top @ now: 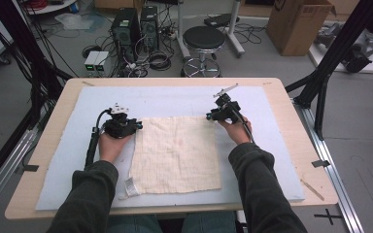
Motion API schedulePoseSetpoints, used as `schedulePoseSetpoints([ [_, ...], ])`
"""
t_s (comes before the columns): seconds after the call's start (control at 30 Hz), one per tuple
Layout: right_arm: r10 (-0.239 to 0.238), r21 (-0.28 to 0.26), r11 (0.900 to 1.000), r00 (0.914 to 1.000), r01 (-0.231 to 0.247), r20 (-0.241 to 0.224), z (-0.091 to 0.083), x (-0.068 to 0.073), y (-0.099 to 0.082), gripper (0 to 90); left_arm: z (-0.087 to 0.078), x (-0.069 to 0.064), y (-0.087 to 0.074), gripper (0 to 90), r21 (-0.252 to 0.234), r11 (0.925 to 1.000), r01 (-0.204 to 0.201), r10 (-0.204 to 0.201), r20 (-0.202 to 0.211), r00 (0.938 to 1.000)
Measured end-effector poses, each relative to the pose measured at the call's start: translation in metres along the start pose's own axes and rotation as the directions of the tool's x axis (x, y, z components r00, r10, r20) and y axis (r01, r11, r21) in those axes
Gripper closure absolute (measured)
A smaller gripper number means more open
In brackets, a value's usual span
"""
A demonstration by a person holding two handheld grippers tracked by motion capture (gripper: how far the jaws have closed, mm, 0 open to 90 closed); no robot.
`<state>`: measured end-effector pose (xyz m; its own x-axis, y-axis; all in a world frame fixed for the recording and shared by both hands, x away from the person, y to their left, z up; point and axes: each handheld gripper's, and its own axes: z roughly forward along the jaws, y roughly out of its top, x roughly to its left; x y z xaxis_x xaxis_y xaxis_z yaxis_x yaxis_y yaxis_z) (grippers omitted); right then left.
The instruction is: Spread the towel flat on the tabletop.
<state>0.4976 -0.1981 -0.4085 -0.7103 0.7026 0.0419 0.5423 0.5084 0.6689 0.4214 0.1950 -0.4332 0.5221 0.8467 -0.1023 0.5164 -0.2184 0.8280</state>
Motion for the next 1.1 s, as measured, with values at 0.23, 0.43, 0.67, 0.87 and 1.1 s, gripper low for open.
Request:
schedulePoseSetpoints([
  [0.23,0.015,-0.136,0.9904,0.9981,-0.023,-0.06,-0.03,0.01,-0.006,55.3,-0.017,-0.011,0.007,57.5,-0.031,0.9994,-0.013,0.015,0.09,0.9958],
  [0.43,0.046,-0.211,0.9754,0.9951,-0.064,-0.088,-0.052,0.014,-0.023,49.4,-0.034,-0.014,0.006,52.7,-0.049,0.9988,-0.008,0.013,0.11,0.9938],
  [0.67,0.048,-0.22,0.9728,0.9916,-0.074,-0.12,-0.064,0.026,-0.038,40.1,-0.053,-0.015,-0.003,46.4,-0.079,0.9969,-0.003,0.013,0.132,0.9911],
  [0.87,0.022,-0.262,0.9638,0.9947,-0.047,-0.101,-0.07,0.038,-0.048,37.1,-0.062,-0.013,-0.01,43.1,-0.076,0.997,-0.013,0.022,0.128,0.9915],
  [1.1,-0.004,-0.265,0.9639,0.9955,-0.021,-0.095,-0.07,0.051,-0.057,31.2,-0.069,-0.017,-0.016,42.4,-0.067,0.9969,-0.04,0.048,0.134,0.9898],
])
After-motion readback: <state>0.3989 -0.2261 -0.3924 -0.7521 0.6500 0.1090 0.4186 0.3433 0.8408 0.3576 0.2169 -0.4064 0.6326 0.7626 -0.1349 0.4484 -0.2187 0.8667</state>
